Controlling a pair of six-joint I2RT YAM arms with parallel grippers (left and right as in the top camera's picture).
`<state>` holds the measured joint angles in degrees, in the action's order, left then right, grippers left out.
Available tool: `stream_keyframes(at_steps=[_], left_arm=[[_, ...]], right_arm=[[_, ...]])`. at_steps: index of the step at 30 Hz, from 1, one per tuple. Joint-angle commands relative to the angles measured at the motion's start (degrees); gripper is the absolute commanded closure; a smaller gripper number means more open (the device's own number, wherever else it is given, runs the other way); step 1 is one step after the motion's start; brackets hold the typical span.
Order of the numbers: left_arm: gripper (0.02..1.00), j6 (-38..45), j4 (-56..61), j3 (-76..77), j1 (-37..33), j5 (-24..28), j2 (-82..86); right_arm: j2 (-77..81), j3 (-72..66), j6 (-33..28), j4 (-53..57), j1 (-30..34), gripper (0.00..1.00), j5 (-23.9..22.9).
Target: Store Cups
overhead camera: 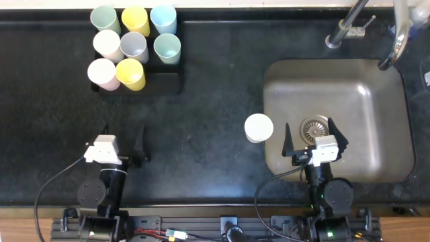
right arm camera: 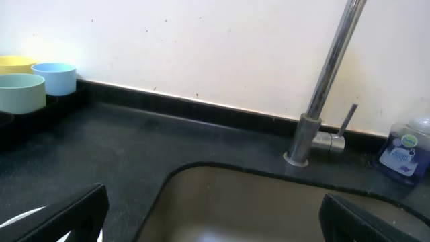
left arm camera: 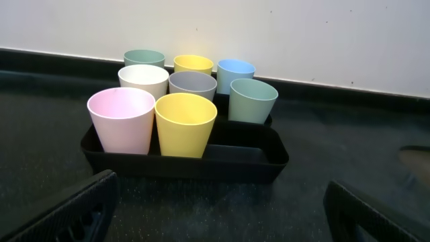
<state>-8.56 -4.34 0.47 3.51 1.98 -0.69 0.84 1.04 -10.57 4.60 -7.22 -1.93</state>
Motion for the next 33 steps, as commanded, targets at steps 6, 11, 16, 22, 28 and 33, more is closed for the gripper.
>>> stream_keyframes(at_steps=[6, 11, 16, 22, 28, 33], left_arm=[[0.018, 1.1, -0.2, 0.0, 0.1, 1.2, 0.5], [0.018, 1.1, -0.2, 0.0, 0.1, 1.2, 0.5], [0.018, 1.1, -0.2, 0.0, 0.1, 1.2, 0.5], [0.018, 1.1, -0.2, 0.0, 0.1, 1.2, 0.5], [0.018, 1.1, -0.2, 0.0, 0.1, 1.2, 0.5], [0.018, 1.1, -0.2, 0.0, 0.1, 1.2, 0.5]], right_arm=[[-0.7, -0.8, 0.0, -0.3, -0.3, 0.003, -0.3], [-0.7, -0.8, 0.0, -0.3, -0.2, 0.007, -0.2], [-0.7, -0.8, 0.2, -0.3, -0.3, 0.003, -0.1], [-0.5, -0.4, 10.9, -0.5, -0.2, 0.003, 1.9], [11.5, 13.4, 14.4, 7.7, -0.2, 0.005, 1.9], [27.7, 34.5, 14.4, 24.4, -0.2, 0.001, 2.4]])
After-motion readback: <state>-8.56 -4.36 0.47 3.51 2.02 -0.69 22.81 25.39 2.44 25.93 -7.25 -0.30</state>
